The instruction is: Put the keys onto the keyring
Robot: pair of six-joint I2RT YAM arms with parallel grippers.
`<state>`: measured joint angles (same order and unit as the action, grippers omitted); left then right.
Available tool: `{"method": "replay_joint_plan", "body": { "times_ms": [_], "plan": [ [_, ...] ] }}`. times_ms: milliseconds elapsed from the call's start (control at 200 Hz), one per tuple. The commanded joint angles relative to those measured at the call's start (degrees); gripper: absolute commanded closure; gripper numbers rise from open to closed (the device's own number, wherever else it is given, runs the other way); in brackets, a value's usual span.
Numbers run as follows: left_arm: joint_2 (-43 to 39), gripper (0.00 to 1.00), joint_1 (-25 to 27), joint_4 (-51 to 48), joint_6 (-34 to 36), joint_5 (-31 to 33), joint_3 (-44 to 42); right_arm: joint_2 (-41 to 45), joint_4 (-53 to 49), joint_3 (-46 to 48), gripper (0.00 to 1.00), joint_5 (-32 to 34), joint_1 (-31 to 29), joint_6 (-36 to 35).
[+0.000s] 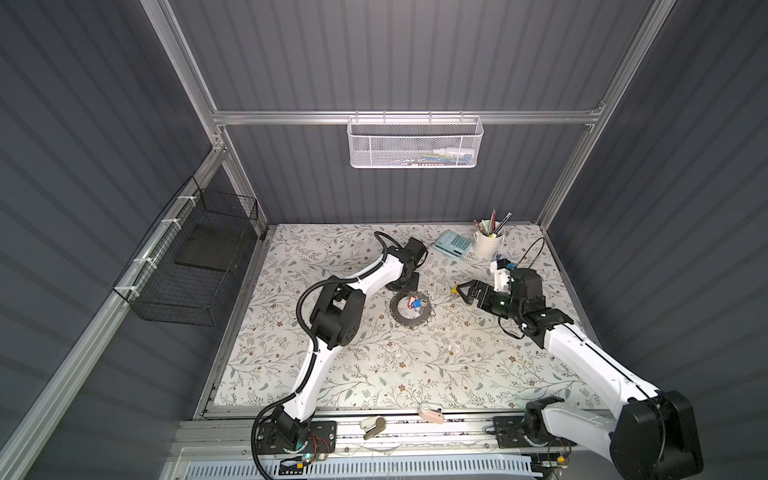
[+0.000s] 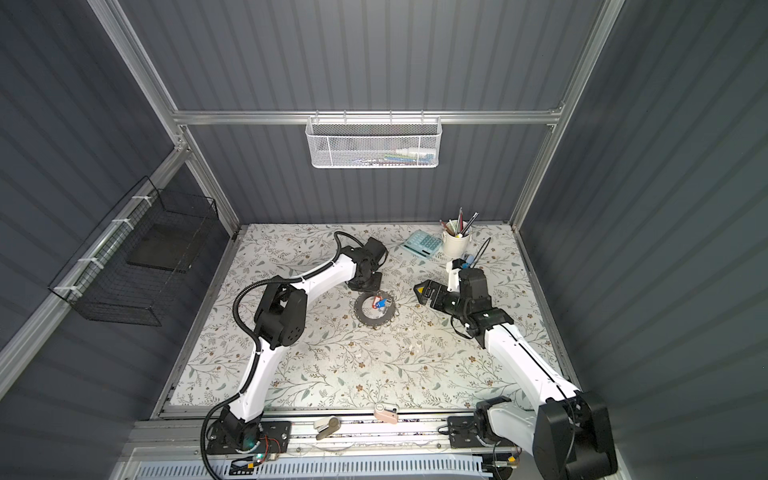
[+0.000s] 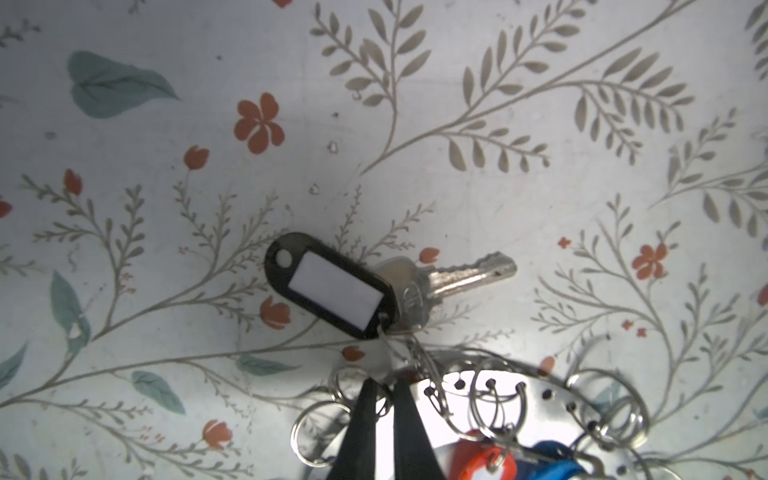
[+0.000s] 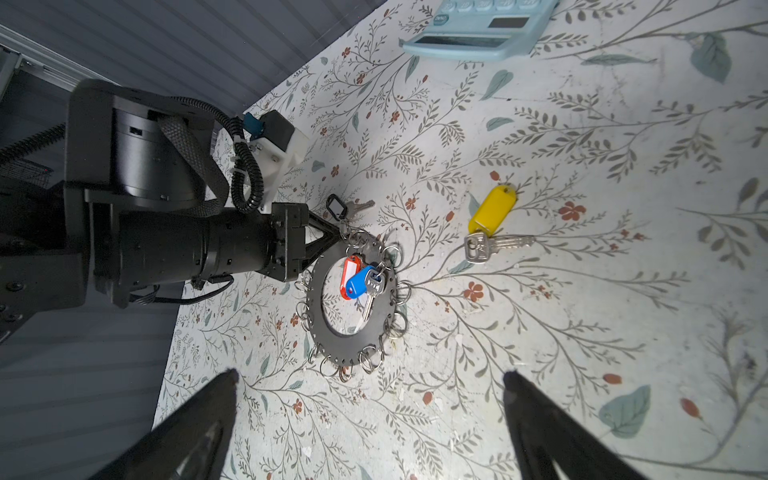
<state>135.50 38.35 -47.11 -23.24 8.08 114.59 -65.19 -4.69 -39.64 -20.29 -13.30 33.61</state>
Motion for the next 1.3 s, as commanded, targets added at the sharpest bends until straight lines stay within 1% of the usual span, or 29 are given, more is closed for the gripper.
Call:
{"method": "replay_joint_plan", "body": {
  "times_ms": [0,230,275,280,295,420,540,945,1196,1216,1296],
  "plan": [
    [-0.43,0.91,0.39,-1.58,-1.15,-0.53,1.42,0.71,-0.23,0.51,0.01,0.43,-0.15,-0.34],
    [1.5,0.92,0.5,-2.59,-1.45,0.18,3.05,0.68,-0.58,0.88,0.01,0.43,-0.15,-0.57],
    [1.8,0.94,0.47,-2.71,-1.45,0.33,3.09,0.7,-0.58,0.93,0.01,0.4,-0.16,-0.71],
    [1.84,0.94,0.49,-2.67,-1.45,0.34,3.09,0.68,-0.58,0.96,0.01,1.96,-0.15,-0.66],
    [1.97,0.95,0.5,-2.76,-1.5,0.39,3.09,0.7,-0.59,0.9,0.01,2.5,-0.1,-0.75],
    [2.01,1.0,0.49,-2.9,-1.54,0.18,3.28,0.74,-0.77,0.54,0.01,2.86,-0.15,-1.0],
    [-0.11,1.0,0.41,-1.52,-0.94,-0.22,2.34,0.72,-0.67,-0.04,0.01,3.19,-0.02,-1.34],
    [-17.2,1.0,0.41,12.07,2.69,-10.82,-14.4,0.72,0.94,-3.33,0.01,2.21,0.6,-0.98],
    [-23.19,1.0,0.41,16.36,6.25,-18.9,-18.06,0.71,2.34,-4.48,0.01,1.62,0.84,-1.36],
    [-23.58,1.0,0.41,16.74,6.57,-19.51,-18.23,2.4,2.5,-4.48,0.01,1.6,0.83,-1.43],
    [-24.81,1.0,0.41,18.01,8.09,-21.57,-18.72,3.04,3.17,-4.77,0.01,1.59,0.95,-1.57]
  ]
}}
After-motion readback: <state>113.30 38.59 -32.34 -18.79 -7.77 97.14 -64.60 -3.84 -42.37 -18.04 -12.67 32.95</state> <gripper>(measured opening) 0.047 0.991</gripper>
